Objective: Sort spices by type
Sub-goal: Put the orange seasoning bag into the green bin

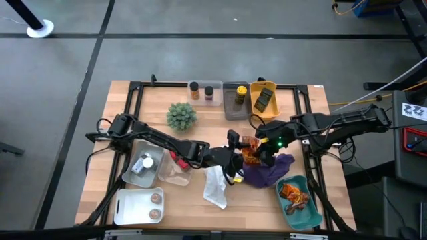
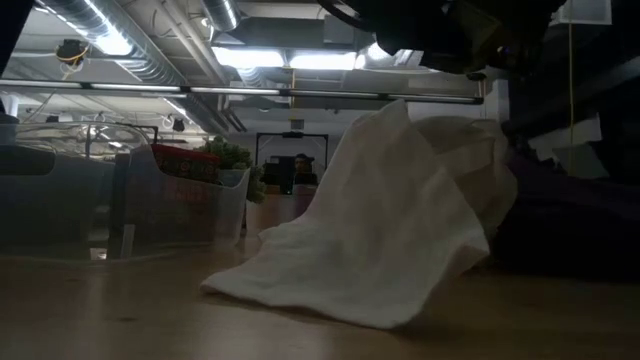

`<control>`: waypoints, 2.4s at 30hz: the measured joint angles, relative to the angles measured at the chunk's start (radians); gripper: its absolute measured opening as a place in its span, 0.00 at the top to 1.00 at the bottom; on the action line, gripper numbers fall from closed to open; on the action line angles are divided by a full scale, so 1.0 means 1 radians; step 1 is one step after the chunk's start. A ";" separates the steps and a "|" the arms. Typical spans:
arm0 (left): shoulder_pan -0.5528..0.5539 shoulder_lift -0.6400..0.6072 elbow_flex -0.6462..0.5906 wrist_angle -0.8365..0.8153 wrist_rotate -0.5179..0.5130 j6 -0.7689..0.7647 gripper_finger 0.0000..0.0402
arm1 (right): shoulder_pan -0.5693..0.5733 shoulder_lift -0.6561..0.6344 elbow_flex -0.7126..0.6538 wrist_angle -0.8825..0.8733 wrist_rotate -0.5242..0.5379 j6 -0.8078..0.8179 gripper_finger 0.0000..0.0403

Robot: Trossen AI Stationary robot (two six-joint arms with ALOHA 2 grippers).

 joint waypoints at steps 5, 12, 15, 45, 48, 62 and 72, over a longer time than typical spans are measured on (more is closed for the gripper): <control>0.000 0.000 0.000 -0.003 0.000 -0.021 0.75 | 0.000 0.000 0.000 0.012 0.000 0.000 0.96; 0.000 0.000 0.000 -0.003 0.001 -0.070 0.97 | 0.000 0.000 0.000 0.019 0.001 0.000 0.95; 0.000 0.000 0.000 -0.004 0.001 -0.091 0.97 | 0.000 0.000 0.000 0.019 0.001 0.000 0.95; -0.034 0.000 -0.002 -0.261 0.149 -0.790 0.95 | 0.001 0.000 0.000 -0.120 -0.041 -0.490 0.51; -0.026 0.000 -0.002 -0.246 0.152 -0.846 0.95 | 0.010 0.000 0.000 -0.085 -0.041 -0.499 0.51; 0.028 0.000 -0.001 -0.238 0.160 -0.911 0.95 | 0.245 0.000 0.000 0.033 0.315 -0.538 0.51; 0.027 0.000 -0.001 -0.205 0.162 -0.919 0.95 | 0.304 0.071 0.000 0.083 0.439 -0.497 0.51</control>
